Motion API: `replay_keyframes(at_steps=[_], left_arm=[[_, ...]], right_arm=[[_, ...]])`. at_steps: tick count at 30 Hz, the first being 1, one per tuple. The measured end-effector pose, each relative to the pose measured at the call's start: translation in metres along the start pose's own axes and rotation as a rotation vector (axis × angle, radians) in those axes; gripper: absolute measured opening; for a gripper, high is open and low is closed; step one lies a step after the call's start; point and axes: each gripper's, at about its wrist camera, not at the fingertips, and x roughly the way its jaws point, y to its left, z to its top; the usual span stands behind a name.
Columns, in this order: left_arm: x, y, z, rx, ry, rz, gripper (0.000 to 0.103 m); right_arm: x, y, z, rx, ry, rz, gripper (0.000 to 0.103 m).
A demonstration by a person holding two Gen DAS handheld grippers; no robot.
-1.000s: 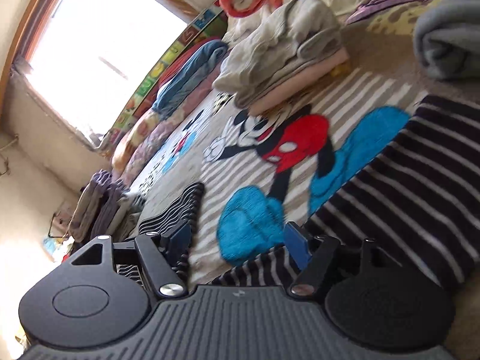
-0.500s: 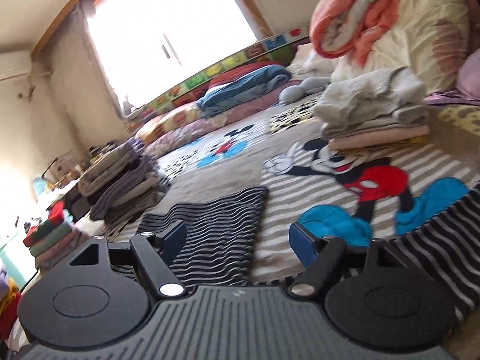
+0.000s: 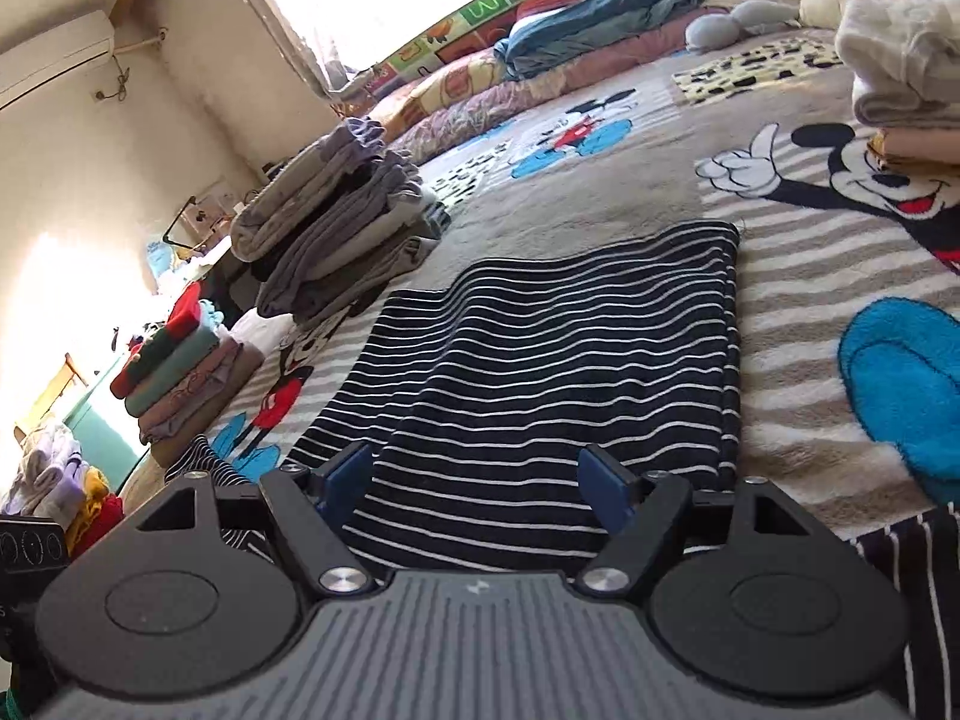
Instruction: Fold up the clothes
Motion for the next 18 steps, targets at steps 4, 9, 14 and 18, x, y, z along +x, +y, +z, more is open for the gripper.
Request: replay_keyframes(at_steps=[4, 9, 14, 18], left_arm=[[0.011, 0.019, 0.035, -0.121, 0.015, -0.039, 0.073], [0.019, 0.012, 0.084, 0.027, -0.014, 0.043, 0.072], [0.049, 0.021, 0.127, 0.167, -0.006, 0.163, 0.068], [0.077, 0.039, 0.143, 0.151, 0.021, 0.197, 0.059]], right_arm=[[0.017, -0.014, 0.012, 0.004, 0.041, -0.016, 0.076], [0.018, -0.023, 0.047, -0.014, -0.009, -0.047, 0.079], [0.020, -0.048, 0.082, 0.009, -0.079, -0.089, 0.080], [0.036, -0.068, 0.092, 0.032, -0.086, -0.115, 0.080]])
